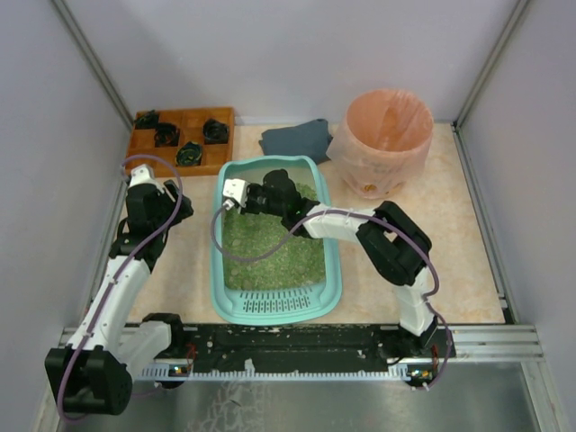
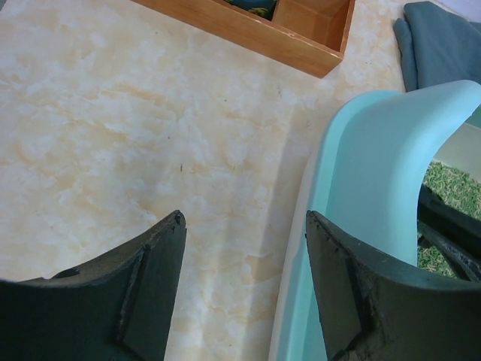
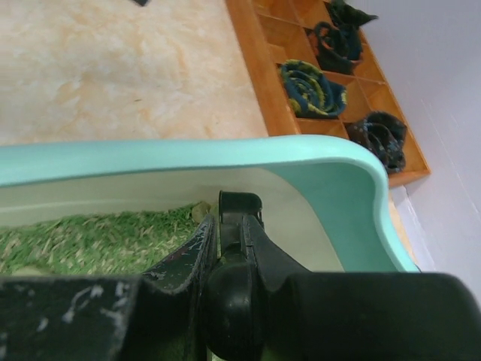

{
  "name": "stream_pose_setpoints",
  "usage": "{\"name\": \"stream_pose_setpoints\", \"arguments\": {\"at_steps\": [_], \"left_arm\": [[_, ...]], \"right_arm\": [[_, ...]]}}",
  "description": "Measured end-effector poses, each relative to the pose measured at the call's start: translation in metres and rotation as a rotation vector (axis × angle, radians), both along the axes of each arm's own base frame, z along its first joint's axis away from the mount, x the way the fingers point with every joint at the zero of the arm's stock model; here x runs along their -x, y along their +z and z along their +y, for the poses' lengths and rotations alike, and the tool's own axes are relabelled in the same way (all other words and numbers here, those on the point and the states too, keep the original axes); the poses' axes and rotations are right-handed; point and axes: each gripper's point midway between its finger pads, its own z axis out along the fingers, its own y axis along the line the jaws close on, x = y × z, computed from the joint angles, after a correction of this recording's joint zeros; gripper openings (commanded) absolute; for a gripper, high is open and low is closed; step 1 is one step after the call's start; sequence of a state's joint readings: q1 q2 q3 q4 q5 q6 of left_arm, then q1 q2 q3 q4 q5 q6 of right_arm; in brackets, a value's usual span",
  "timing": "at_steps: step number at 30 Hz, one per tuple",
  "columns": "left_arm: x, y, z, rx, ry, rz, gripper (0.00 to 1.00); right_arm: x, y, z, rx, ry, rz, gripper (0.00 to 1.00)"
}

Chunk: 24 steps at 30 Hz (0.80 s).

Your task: Clean the litter box

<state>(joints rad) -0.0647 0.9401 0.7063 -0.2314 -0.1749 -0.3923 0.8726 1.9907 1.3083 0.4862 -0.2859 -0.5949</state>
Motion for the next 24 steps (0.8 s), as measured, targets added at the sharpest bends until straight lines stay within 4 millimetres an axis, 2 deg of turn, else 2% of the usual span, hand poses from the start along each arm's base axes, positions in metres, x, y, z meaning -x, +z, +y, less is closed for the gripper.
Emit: {"name": "stream_pose_setpoints", "arguments": {"at_steps": [3, 8, 15, 20, 24], "left_arm": [[0.000, -0.001, 0.000, 0.002, -0.001, 0.003, 0.71], [0.000, -0.001, 0.000, 0.005, -0.004, 0.003, 0.71], [0.000, -0.001, -0.001, 0.011, -0.009, 0.005, 0.71], [0.000, -0.002, -0.002, 0.014, -0.015, 0.007, 0.71], [0.000, -0.002, -0.001, 0.014, -0.014, 0.006, 0.71]], "right_arm": [[0.011, -0.002, -0.001, 0.023, 0.057, -0.008, 0.00], [0.043, -0.003, -0.005, 0.061, 0.169, 0.008, 0.00], [0.084, 0.000, -0.023, 0.101, 0.260, 0.076, 0.00], [0.103, 0.002, -0.035, 0.118, 0.295, 0.122, 0.00], [0.111, 0.015, -0.047, 0.102, 0.272, 0.137, 0.00]]}}
